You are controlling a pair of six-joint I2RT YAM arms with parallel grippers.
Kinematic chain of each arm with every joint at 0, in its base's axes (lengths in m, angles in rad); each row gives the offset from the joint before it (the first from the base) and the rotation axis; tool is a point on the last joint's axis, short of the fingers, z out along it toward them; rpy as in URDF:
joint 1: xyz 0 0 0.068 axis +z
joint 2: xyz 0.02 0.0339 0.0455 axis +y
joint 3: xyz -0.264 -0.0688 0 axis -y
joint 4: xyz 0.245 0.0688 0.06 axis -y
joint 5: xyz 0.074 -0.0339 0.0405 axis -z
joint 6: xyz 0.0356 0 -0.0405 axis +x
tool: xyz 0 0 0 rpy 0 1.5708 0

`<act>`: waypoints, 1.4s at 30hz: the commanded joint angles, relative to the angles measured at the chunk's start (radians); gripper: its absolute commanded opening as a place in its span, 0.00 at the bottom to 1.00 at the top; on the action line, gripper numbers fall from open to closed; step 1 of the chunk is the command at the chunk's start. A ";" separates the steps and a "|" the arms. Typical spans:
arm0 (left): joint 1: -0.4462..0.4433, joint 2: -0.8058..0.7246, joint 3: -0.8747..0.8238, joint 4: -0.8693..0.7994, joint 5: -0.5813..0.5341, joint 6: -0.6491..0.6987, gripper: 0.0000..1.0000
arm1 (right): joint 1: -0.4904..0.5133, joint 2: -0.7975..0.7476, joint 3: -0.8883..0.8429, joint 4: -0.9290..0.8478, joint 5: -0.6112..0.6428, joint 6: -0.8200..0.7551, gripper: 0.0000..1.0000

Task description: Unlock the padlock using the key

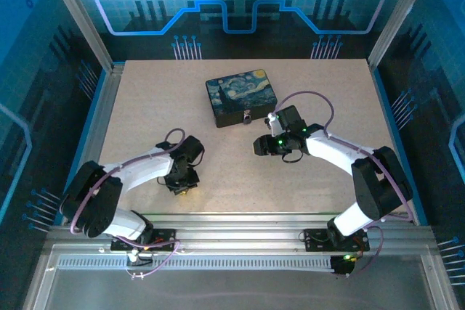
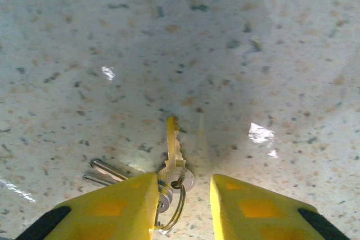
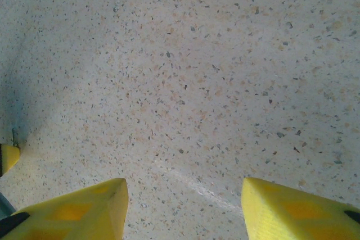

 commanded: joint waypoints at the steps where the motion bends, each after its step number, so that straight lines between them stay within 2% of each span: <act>1: -0.027 0.050 0.043 0.054 0.036 0.002 0.30 | 0.014 -0.011 -0.006 -0.001 0.008 -0.002 0.57; 9: -0.071 0.208 0.194 0.131 0.047 -0.022 0.30 | 0.008 -0.018 -0.004 -0.016 0.026 -0.007 0.57; 13: -0.095 0.297 0.323 0.134 0.047 -0.028 0.32 | 0.006 -0.018 0.000 -0.016 0.017 -0.002 0.57; 19: -0.095 0.336 0.457 0.098 0.068 0.018 0.40 | 0.006 -0.019 0.000 -0.013 -0.005 0.005 0.56; 26: -0.028 0.224 0.396 0.056 0.078 0.068 0.44 | 0.024 -0.006 -0.010 0.027 -0.052 0.049 0.55; 30: 0.045 0.121 0.324 0.040 0.081 0.100 0.45 | 0.051 0.006 -0.027 0.139 -0.151 0.145 0.54; 37: 0.208 -0.027 0.203 0.039 0.118 0.133 0.45 | 0.201 0.117 0.063 0.187 -0.156 0.223 0.54; 42: 0.253 -0.081 0.168 0.040 0.121 0.140 0.46 | 0.298 0.221 0.153 0.132 -0.093 0.228 0.52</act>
